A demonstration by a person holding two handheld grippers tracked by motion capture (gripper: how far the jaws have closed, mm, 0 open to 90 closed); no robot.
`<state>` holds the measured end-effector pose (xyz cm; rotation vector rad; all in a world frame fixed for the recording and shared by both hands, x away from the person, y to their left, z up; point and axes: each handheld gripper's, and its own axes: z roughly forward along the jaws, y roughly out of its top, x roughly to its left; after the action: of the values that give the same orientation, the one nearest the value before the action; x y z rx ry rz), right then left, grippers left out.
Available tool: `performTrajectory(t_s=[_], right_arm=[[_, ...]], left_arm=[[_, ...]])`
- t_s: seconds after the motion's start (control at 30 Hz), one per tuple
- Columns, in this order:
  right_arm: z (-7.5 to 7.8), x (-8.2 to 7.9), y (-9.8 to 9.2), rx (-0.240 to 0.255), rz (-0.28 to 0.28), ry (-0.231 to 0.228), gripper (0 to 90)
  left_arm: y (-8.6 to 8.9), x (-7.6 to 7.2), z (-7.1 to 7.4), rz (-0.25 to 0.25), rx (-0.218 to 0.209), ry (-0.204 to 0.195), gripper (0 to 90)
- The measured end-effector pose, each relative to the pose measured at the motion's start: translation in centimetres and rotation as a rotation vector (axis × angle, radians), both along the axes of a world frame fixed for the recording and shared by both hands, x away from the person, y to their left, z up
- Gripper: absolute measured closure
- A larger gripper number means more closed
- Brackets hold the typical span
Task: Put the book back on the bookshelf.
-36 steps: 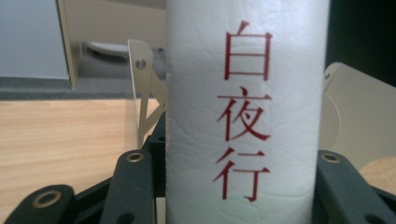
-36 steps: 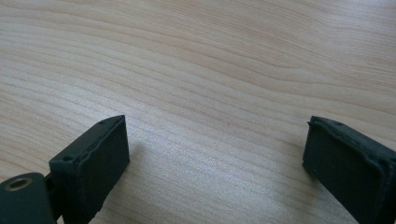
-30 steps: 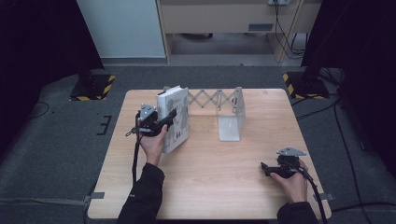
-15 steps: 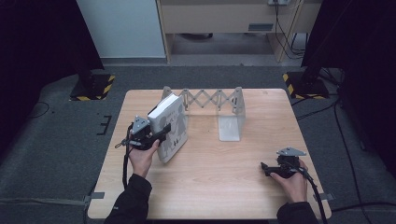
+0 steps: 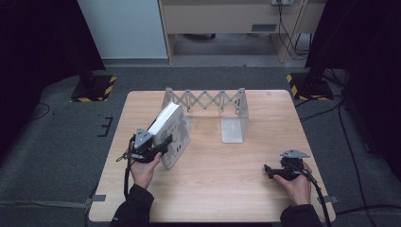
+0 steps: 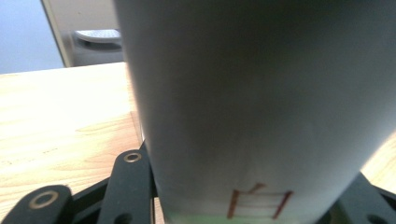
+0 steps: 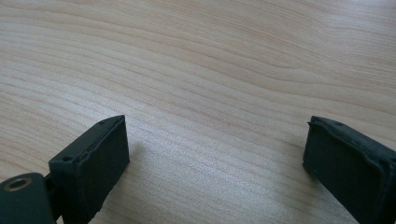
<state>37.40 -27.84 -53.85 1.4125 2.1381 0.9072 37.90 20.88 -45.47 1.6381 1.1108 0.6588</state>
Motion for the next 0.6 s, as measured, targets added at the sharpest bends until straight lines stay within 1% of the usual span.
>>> performTrajectory(t_s=[0.1,0.13,0.23,0.37,0.4,0.47,0.6], right_arm=[[0.0,0.0,0.0,0.000,0.000,0.000,7.3],[0.0,0.0,0.0,0.000,0.000,0.000,7.2],[0.0,0.1,0.0,0.002,-0.004,0.000,7.0],[0.0,0.1,0.0,0.001,-0.004,-0.003,7.0],[0.0,0.1,0.0,0.000,-0.003,-0.003,7.0],[0.0,0.1,0.0,0.000,-0.003,-0.003,7.0],[0.0,0.1,0.0,0.000,-0.002,-0.001,7.0]], left_arm=[[-0.2,-0.1,-0.2,0.037,-0.002,-0.015,51.7],[-0.2,0.1,-0.2,0.048,-0.015,-0.012,51.8],[-0.3,0.6,-0.3,0.063,-0.029,-0.013,51.9],[-0.8,1.5,-0.1,0.082,-0.024,-0.011,51.8],[-1.0,1.8,0.0,0.089,-0.018,-0.013,51.8],[-1.4,2.3,-0.2,0.105,-0.025,-0.018,51.8],[-2.3,3.4,-0.2,0.133,-0.015,-0.026,51.8]])
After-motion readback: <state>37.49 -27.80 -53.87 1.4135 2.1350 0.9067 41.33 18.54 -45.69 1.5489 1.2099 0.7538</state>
